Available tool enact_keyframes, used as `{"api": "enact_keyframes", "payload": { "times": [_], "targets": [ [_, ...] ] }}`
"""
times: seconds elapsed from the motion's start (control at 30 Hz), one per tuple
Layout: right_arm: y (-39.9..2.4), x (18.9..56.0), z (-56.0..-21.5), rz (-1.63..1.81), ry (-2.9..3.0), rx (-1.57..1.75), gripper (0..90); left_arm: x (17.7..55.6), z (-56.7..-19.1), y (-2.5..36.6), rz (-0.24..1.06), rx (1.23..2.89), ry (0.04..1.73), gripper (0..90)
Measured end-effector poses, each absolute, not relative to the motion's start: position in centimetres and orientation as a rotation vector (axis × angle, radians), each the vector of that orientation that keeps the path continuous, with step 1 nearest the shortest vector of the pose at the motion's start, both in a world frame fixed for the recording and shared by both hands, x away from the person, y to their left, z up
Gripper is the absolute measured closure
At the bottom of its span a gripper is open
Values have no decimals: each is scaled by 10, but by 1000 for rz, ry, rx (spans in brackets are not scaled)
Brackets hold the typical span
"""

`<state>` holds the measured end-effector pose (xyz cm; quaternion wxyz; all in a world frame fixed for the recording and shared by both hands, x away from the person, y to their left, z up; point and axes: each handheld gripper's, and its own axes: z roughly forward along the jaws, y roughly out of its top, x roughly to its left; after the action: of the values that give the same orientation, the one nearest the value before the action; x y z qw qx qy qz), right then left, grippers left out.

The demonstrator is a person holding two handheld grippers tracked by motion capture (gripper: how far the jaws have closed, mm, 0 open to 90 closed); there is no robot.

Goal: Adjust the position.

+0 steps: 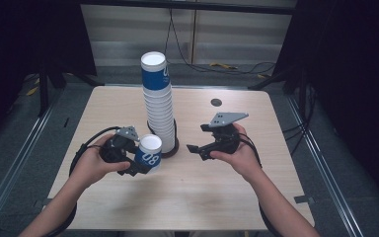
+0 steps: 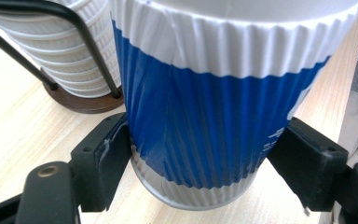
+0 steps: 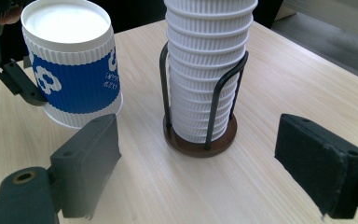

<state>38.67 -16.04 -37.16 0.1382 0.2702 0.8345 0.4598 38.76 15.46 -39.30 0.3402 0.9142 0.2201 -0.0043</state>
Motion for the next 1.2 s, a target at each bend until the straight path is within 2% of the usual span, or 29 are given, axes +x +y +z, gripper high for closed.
{"api": "enact_keyframes", "payload": {
  "times": [0.7, 0.87, 0.9, 1.2],
  "targets": [
    [-170, 381, -376, 1327, 2422, 793, 132, 387, -397, 132, -53, 2479, 495, 233],
    [-171, 380, -378, 1322, 2421, 787, 132, 385, -398, 124, -63, 2491, 519, 233],
    [-172, 379, -378, 1324, 2420, 788, 132, 388, -397, 125, -56, 2534, 476, 233],
    [-176, 377, -384, 1326, 2426, 794, 133, 388, -399, 111, -74, 2602, 464, 234]
  ]
}}
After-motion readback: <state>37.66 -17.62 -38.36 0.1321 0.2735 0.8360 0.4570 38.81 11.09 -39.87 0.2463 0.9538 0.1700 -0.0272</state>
